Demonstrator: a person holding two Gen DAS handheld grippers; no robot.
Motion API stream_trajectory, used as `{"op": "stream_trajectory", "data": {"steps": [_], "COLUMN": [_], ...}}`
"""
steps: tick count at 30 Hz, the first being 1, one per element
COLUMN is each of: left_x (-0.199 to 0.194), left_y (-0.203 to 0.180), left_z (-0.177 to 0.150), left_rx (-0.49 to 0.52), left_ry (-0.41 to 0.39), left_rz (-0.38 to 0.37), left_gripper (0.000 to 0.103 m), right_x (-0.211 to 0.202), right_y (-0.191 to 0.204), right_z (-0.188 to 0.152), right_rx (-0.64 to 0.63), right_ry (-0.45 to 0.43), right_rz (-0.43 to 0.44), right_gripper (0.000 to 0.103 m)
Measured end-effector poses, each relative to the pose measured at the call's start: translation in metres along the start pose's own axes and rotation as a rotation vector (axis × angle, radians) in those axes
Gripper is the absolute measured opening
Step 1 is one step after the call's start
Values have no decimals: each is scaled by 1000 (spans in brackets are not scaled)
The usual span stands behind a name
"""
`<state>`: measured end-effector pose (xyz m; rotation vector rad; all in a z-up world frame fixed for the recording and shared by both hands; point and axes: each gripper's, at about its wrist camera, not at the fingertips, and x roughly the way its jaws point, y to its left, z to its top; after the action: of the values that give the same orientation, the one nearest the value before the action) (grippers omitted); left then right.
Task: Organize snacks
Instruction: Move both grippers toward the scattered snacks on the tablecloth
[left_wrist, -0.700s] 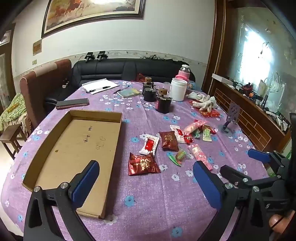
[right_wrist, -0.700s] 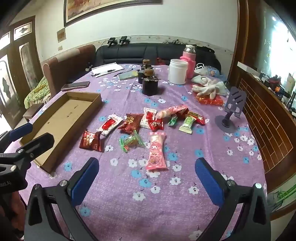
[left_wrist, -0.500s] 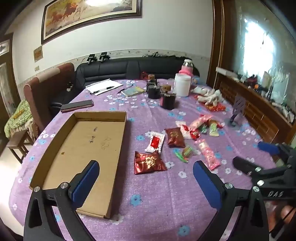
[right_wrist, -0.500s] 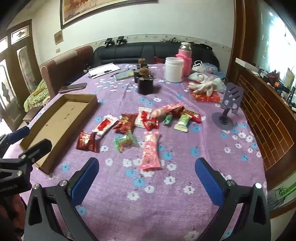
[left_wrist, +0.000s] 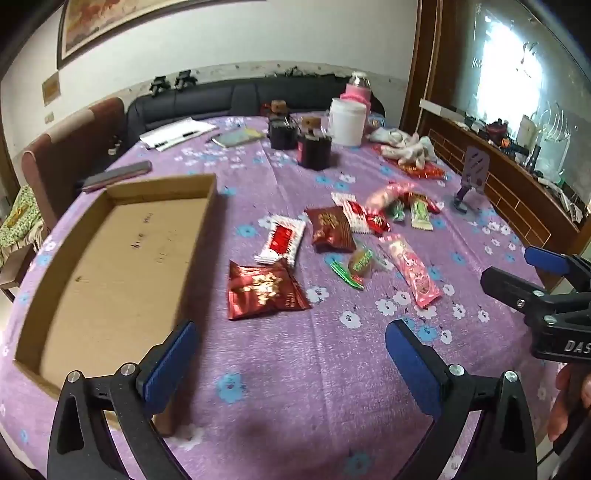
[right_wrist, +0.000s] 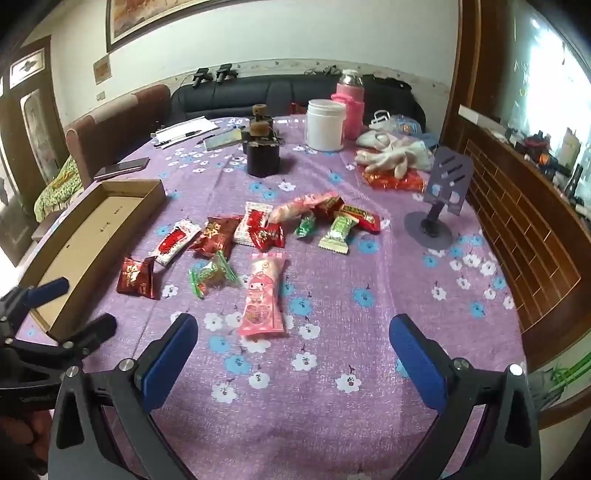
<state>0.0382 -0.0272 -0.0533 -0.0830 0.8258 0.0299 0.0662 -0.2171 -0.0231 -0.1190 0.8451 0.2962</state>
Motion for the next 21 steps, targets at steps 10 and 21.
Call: {"op": "stream_trajectory", "data": {"steps": [10, 21], "left_x": [28, 44], "left_y": [-15, 2], "left_z": [12, 18], "left_rx": [-7, -33], "left_ry": [60, 81], "left_rz": [-33, -20], "left_gripper": [102, 102], "right_x": [11, 20], "right_y": [-15, -11], "right_z": [2, 7], "right_rx": [28, 13], "right_ry": [7, 15], "right_rz": [28, 12], "right_gripper": [103, 103]}}
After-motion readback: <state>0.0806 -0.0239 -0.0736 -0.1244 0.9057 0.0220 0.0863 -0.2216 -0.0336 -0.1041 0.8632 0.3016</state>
